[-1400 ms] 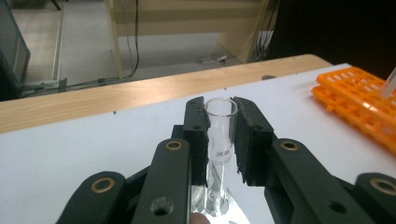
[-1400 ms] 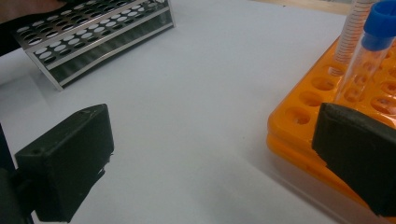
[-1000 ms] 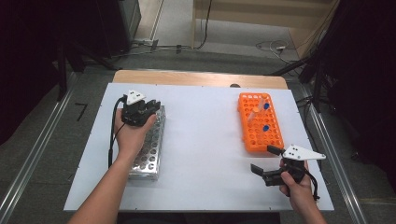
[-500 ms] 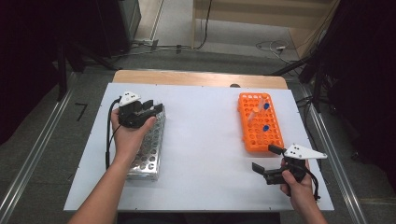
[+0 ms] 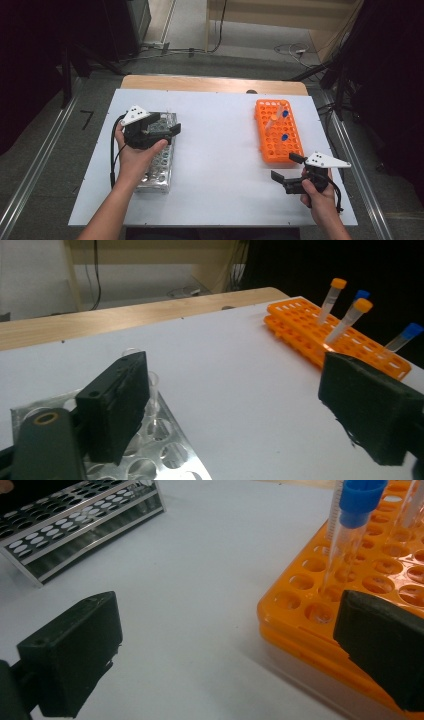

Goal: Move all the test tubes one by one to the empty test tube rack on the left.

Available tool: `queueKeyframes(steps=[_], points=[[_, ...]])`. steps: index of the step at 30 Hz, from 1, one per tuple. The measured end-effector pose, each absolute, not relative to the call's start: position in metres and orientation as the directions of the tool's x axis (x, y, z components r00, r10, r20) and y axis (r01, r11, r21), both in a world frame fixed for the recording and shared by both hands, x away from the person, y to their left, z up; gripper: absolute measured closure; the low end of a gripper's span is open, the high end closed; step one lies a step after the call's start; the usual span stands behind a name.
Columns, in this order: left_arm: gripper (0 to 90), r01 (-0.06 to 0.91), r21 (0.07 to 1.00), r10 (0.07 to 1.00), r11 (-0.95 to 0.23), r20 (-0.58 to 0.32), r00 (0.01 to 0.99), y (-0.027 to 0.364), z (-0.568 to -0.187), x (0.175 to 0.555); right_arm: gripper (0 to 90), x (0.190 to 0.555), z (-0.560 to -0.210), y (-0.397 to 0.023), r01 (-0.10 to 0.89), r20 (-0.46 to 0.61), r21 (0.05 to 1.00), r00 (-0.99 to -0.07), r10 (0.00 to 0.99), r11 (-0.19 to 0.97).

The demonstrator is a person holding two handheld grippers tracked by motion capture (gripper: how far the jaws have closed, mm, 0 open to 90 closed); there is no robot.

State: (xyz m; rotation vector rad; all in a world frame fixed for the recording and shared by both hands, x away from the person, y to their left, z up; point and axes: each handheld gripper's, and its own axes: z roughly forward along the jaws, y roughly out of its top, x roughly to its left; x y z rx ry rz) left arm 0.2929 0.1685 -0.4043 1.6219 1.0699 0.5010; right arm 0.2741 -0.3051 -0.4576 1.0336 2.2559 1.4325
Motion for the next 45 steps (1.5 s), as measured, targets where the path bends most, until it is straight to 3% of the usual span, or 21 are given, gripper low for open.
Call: queueKeyframes(steps=[10,23,36,45], points=[[0.0,0.369,0.929,0.810,-0.037,-0.188,0.555,0.156,-0.402,0.262,1.8,0.284,-0.457,-0.305,0.432,0.135,0.869,-0.675,0.725,0.240],[0.0,0.379,0.925,0.774,-0.030,-0.218,0.594,0.142,-0.421,0.238,12.9,0.314,-0.462,-0.303,0.471,0.125,0.850,-0.615,0.778,0.236],[0.0,0.394,0.917,0.764,-0.056,-0.215,0.609,0.132,-0.433,0.234,57.3,0.334,-0.478,-0.302,0.506,0.145,0.843,-0.536,0.832,0.180],[0.0,0.388,0.920,0.763,-0.055,-0.212,0.611,0.130,-0.432,0.232,69.9,0.336,-0.481,-0.295,0.482,0.089,0.851,-0.523,0.848,0.208]])
